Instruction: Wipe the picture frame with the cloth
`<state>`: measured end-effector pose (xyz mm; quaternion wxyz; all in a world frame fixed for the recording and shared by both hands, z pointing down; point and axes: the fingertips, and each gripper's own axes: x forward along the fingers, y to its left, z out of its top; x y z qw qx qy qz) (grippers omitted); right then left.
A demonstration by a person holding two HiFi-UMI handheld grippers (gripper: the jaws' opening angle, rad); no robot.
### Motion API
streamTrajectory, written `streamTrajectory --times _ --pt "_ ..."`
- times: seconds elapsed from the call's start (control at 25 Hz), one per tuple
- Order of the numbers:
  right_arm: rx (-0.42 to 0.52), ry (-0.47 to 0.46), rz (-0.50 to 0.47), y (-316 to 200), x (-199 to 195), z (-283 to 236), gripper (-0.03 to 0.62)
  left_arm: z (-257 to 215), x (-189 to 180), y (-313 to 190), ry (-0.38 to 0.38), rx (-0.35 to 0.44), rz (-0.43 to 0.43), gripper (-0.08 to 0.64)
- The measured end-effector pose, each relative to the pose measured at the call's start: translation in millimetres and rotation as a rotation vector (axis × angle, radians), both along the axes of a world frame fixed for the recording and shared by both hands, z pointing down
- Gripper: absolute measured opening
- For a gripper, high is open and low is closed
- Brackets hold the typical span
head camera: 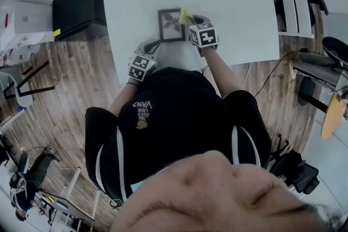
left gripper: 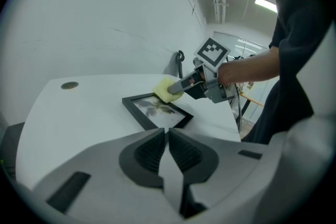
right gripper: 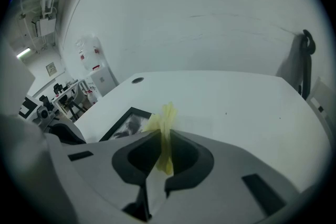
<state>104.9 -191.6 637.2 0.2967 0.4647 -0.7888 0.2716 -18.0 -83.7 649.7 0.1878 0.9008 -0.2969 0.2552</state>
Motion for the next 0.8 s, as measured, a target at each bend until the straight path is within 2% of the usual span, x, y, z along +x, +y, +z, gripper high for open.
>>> streamTrajectory --times 0.44,0.8 --pt "0.007 0.009 0.032 1.3 9.3 -6.0 0.044 -0.7 -1.0 -1.0 0.013 0.002 0.005 0.034" --pt "0.041 -0.096 0.019 4.0 -14.6 -33.2 0.044 -3.8 2.7 4.5 0.025 0.006 0.009 0.034"
